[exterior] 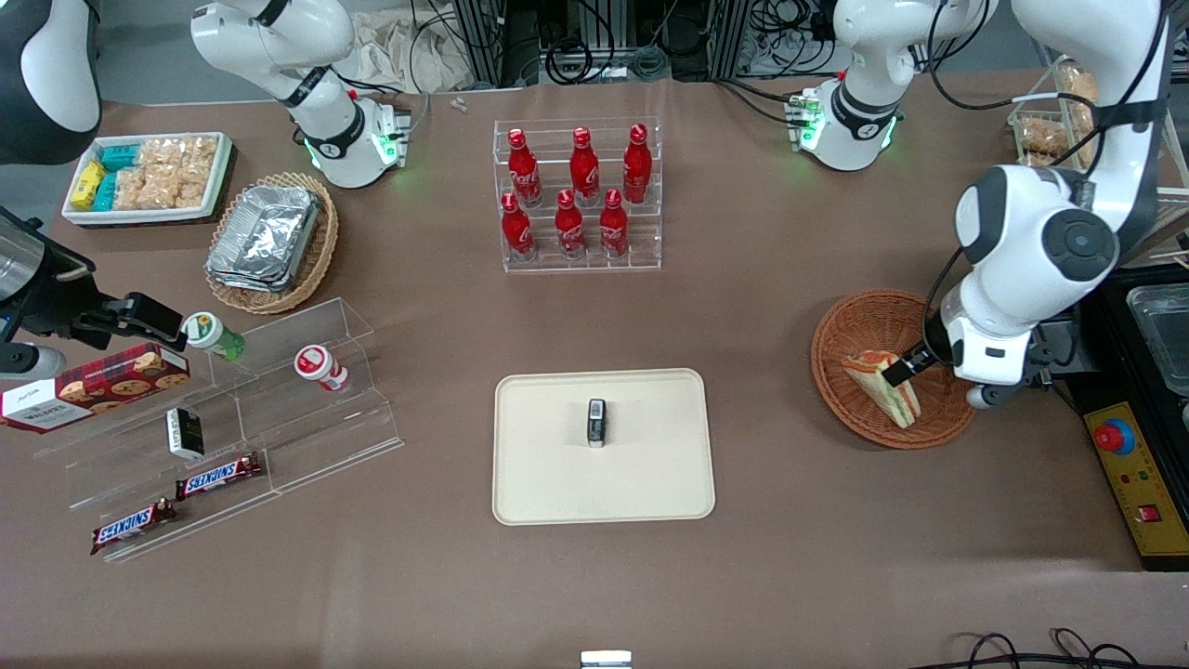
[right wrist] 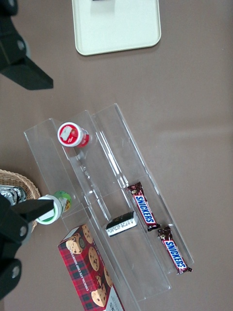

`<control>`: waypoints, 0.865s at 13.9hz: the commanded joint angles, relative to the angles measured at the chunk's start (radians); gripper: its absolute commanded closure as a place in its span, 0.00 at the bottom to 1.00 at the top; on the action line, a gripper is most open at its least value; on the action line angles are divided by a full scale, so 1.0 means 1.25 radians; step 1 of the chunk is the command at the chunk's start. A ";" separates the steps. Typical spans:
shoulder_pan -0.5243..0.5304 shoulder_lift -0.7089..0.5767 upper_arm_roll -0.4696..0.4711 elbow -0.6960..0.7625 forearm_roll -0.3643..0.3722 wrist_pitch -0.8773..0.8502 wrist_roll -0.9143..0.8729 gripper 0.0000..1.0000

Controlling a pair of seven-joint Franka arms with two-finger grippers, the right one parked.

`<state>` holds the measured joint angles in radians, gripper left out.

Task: Place sandwich from basket to tray
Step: 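Lower the open left gripper and close it on the sandwich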

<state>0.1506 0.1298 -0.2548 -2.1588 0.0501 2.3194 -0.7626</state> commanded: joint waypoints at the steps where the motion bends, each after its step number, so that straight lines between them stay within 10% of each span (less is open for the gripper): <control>1: -0.001 0.015 0.000 -0.033 0.059 0.045 -0.083 0.00; 12: -0.004 0.129 0.000 -0.036 0.157 0.104 -0.180 0.00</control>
<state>0.1501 0.2683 -0.2549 -2.1947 0.1882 2.4085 -0.9356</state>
